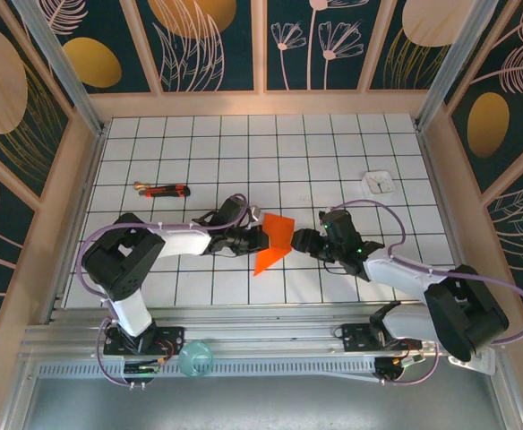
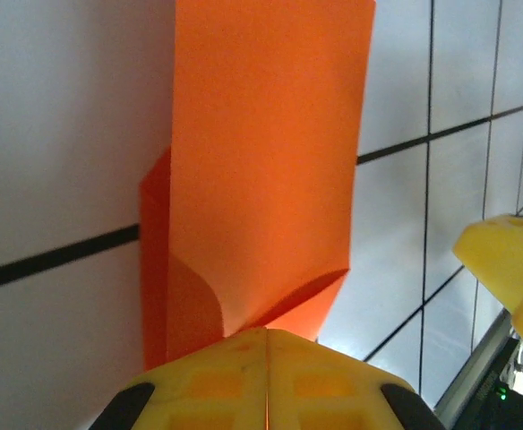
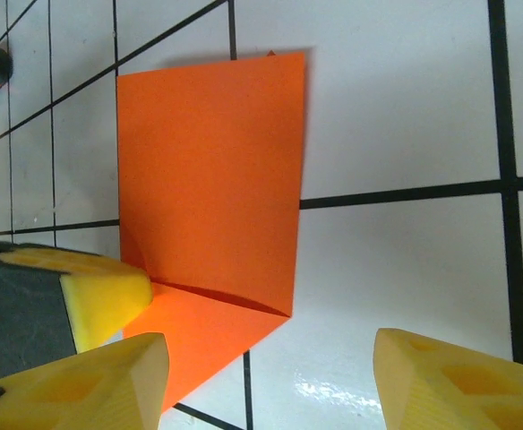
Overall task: Fold a paper plane with a square sheet of paper (pick it up from the middle)
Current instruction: Fold the wing for the fifth time at the center of the table.
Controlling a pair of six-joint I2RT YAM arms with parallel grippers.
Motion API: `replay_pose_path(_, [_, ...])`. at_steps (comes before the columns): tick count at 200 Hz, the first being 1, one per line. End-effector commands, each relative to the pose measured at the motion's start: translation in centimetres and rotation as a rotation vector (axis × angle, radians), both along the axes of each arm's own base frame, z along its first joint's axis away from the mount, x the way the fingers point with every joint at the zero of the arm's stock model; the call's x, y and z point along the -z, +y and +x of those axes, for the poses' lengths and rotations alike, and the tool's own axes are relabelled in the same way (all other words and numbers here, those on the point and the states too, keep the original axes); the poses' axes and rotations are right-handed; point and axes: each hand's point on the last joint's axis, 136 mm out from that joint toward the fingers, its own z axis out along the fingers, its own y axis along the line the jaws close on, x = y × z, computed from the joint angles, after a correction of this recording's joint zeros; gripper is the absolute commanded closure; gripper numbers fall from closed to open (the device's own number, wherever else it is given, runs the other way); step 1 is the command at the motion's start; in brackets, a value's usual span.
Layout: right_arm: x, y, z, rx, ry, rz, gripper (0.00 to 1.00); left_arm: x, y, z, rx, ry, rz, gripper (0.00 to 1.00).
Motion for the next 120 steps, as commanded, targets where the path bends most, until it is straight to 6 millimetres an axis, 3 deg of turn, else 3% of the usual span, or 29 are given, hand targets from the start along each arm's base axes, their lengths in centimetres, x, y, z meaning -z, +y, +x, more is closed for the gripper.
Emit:
replay_pose_path(1, [0.4, -0.2, -0.6, 0.004, 0.021, 0.002, 0.38, 0.6, 0.7, 0.4, 0.001, 0.009, 0.006, 0.92])
replay_pose_path(56, [0.2, 2.7, -0.1, -0.051, 0.028, 0.062, 0.39, 3.0, 2.1, -0.6, -0.039, 0.062, -0.004, 0.95])
replay_pose_path(120, [0.5, 4.7, 0.5, -0.06, 0.052, 0.142, 0.45, 4.3, 3.3, -1.5, -0.057, 0.088, -0.012, 0.96])
